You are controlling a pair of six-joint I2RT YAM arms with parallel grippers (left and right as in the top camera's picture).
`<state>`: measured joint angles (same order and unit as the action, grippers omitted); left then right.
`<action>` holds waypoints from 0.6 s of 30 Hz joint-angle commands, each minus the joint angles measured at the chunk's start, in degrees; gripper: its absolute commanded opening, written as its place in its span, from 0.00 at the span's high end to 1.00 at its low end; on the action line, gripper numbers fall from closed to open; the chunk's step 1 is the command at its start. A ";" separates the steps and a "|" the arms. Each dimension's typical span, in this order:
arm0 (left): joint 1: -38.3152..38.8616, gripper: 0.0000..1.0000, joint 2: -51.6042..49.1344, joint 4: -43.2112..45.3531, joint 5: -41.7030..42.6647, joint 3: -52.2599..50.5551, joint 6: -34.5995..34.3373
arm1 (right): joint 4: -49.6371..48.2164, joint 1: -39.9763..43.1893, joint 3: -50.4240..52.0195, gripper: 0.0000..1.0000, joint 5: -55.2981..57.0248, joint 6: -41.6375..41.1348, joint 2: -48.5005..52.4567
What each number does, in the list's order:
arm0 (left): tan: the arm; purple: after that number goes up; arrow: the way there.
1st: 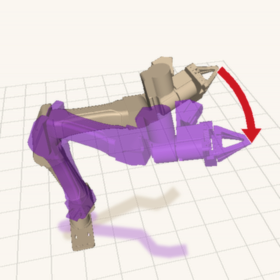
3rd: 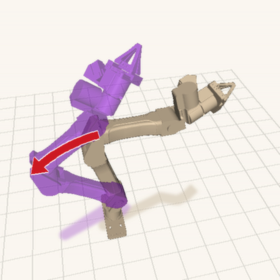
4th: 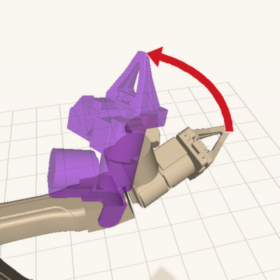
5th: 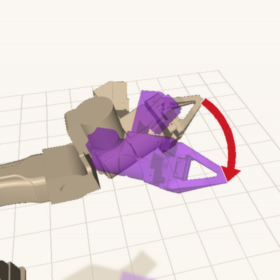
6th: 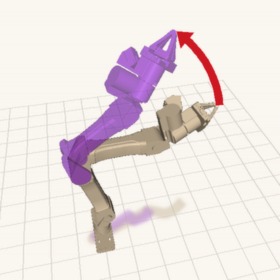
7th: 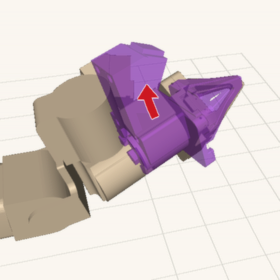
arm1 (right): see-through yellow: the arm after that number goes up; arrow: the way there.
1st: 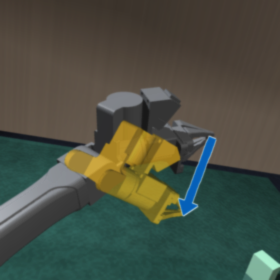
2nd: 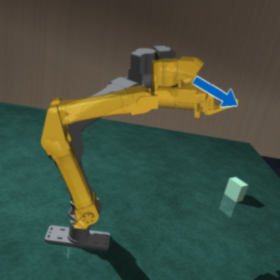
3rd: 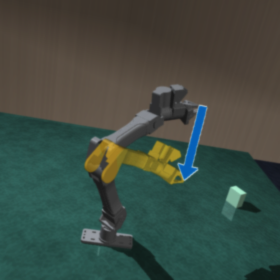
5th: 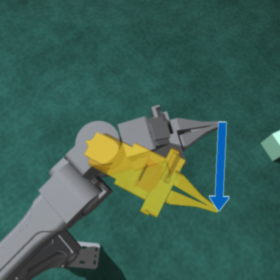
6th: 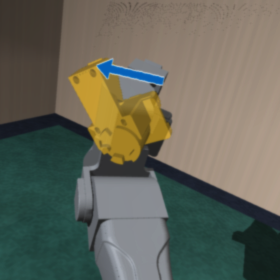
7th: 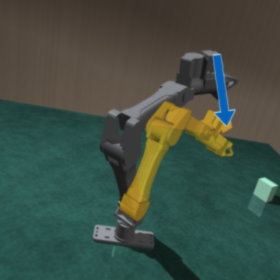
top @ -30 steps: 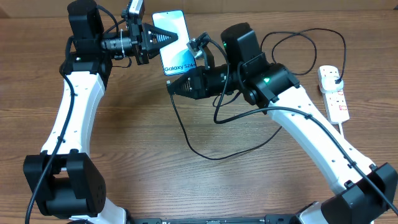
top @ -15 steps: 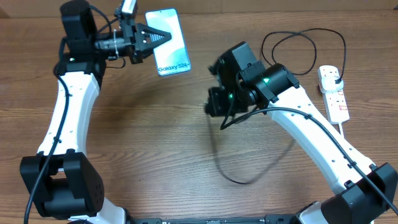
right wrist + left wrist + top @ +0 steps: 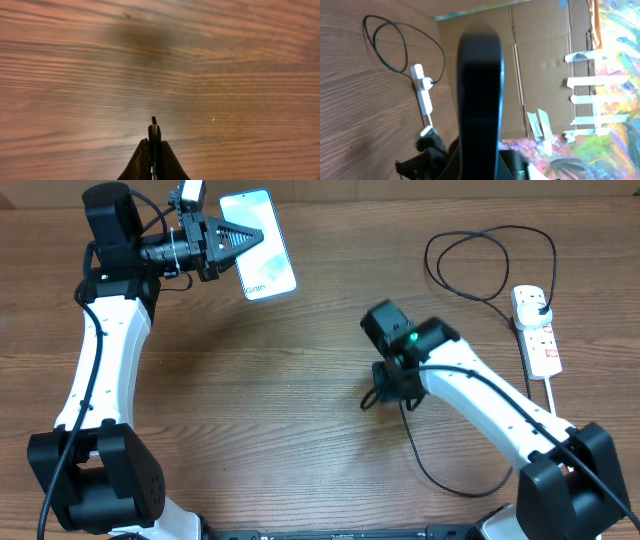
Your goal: Plug charger to phone and switch on socket
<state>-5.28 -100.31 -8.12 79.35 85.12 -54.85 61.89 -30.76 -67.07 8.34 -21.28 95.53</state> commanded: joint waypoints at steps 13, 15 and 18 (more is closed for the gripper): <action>0.04 0.96 1.11 -2.58 -0.35 1.29 4.76 | -18.40 2.29 20.02 0.96 0.72 -2.97 -1.01; 0.04 0.96 1.09 -2.58 -0.33 1.29 4.74 | -18.91 2.29 20.55 0.95 0.39 -2.97 -1.01; 0.04 0.96 1.11 -2.60 -0.31 1.29 4.74 | -18.97 2.29 20.57 0.82 0.39 -2.97 -1.01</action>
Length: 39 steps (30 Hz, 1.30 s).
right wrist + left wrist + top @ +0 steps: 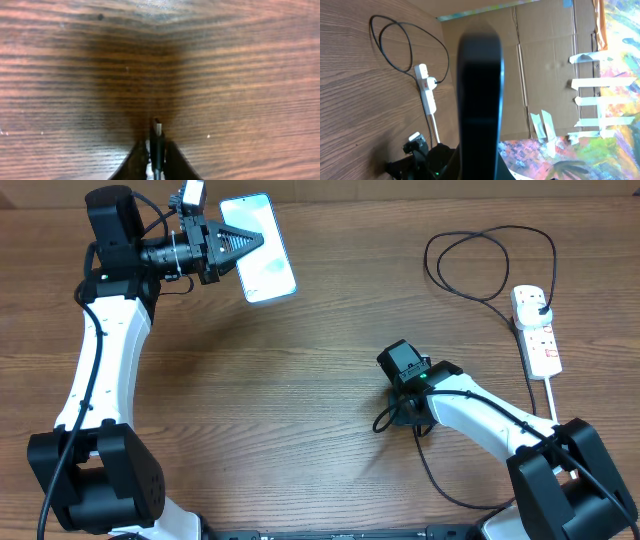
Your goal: Plug charger to phone and switch on socket
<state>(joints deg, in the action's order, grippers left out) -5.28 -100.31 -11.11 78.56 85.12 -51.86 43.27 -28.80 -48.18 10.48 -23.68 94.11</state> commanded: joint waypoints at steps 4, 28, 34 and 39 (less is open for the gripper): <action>0.04 0.96 1.11 0.39 0.50 1.29 1.75 | 0.28 0.33 1.70 0.81 -1.75 -0.59 0.42; -0.22 0.96 1.09 0.46 0.81 1.29 -0.76 | 2.60 0.33 1.73 0.90 -9.16 -0.55 0.42; -0.24 0.96 1.11 0.48 0.68 1.29 0.85 | 2.38 0.33 1.75 0.91 -9.07 -0.24 0.42; -0.22 0.96 1.11 0.48 0.70 1.29 1.36 | 0.42 0.39 1.73 0.82 -6.67 -0.09 0.42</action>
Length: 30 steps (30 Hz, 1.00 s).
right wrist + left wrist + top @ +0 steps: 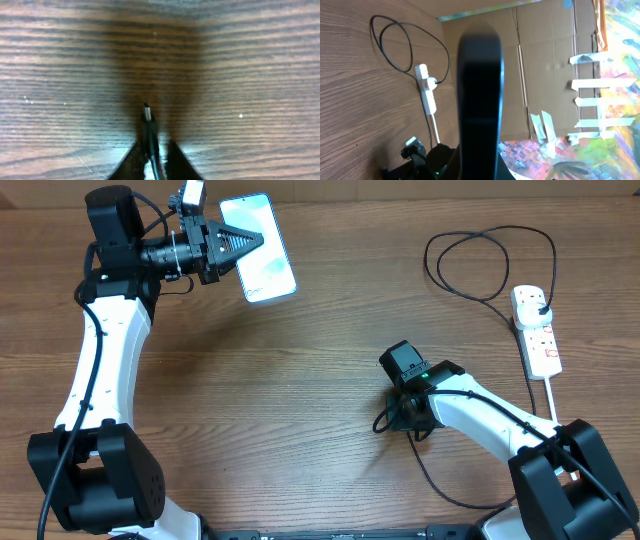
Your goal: Plug charger to phone and switch on socket
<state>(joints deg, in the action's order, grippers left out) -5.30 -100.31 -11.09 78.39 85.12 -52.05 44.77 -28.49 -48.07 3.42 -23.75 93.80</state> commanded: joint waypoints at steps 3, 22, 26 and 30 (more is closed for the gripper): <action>-0.22 0.96 1.11 0.46 0.92 1.29 1.55 | -1.49 0.09 1.62 0.82 0.35 -0.02 0.72; -0.28 0.95 1.11 1.05 -1.99 1.29 4.37 | -2.32 1.99 -0.81 0.96 -19.41 6.27 -10.88; 0.24 0.95 1.11 3.02 -2.12 1.29 4.24 | -5.73 4.52 -0.74 0.96 -39.15 10.34 -21.97; 2.23 0.96 1.11 7.93 -1.88 1.29 0.42 | -9.92 5.38 -0.63 0.96 -52.92 10.16 -28.09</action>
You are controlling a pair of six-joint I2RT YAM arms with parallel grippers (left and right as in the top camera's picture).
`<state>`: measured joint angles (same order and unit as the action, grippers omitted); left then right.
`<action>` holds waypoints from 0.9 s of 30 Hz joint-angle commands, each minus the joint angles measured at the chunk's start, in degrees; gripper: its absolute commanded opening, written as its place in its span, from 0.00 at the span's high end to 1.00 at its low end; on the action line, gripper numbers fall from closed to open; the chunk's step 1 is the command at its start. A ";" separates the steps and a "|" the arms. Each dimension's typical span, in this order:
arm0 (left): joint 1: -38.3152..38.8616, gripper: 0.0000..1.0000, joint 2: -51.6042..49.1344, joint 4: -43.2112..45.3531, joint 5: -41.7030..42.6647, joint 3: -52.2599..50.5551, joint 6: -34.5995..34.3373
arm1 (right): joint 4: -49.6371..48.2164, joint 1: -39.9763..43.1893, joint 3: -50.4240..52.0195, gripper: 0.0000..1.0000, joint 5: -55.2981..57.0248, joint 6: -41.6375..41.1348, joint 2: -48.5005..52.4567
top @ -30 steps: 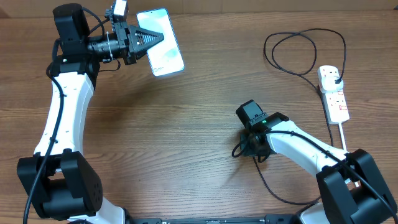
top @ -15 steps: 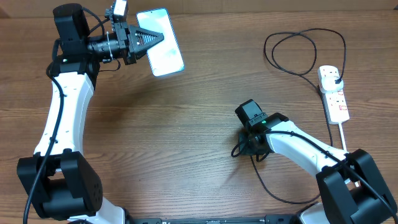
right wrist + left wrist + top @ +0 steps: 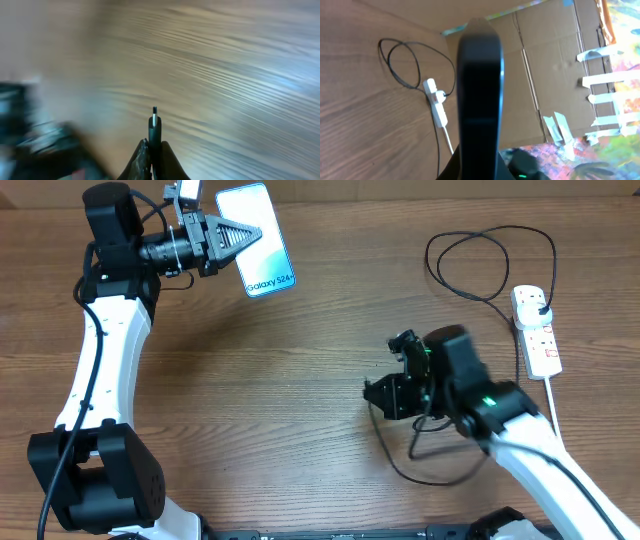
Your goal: Plug charger to phone and switch on socket
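A white-screened phone (image 3: 256,240) reading "Galaxy S24+" is held up at the far left, with my left gripper (image 3: 232,238) shut on it. In the left wrist view the phone (image 3: 479,95) shows edge-on as a dark slab between the fingers. My right gripper (image 3: 375,393) is raised over the table's middle right, shut on the black charger plug (image 3: 154,127), whose metal tip points ahead. The black cable (image 3: 425,450) loops below the arm and runs on to the white socket strip (image 3: 537,330) at the right edge. The right wrist view is blurred.
A coil of black cable (image 3: 480,255) lies at the back right beside the strip. Cardboard walls (image 3: 545,65) and taped panels stand beyond the table. The wooden table (image 3: 250,410) spreads between the two arms.
My right gripper, then low at the table with the plug, is now raised and turned to face left, plug still held. The left gripper holds the phone slightly higher and tilted.
My left gripper held the phone up at the far left throughout. My right gripper gripped the plug above the table's middle, then twice stood down at the table surface nearer the front. Now it is up again, pointing left with the plug.
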<state>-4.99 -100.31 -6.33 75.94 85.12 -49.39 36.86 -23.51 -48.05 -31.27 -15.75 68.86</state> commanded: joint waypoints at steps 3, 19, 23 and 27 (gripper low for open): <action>4.35 0.95 1.11 9.29 0.55 1.29 -6.60 | -7.96 0.39 0.13 0.96 -23.91 -0.76 -2.82; 9.53 0.96 1.11 39.71 7.37 1.29 -28.11 | -59.58 0.83 2.36 0.96 -39.74 -25.33 4.15; 9.90 0.96 1.11 39.91 8.00 1.29 -29.99 | -60.17 1.95 2.36 0.96 -37.42 -26.47 4.66; 11.45 0.96 1.11 40.06 7.93 1.29 -29.97 | -61.55 2.27 2.36 0.96 -37.35 -26.73 6.49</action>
<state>5.13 -100.29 32.99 83.02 85.12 -77.89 -23.51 -21.63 -45.54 -68.97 -40.40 74.08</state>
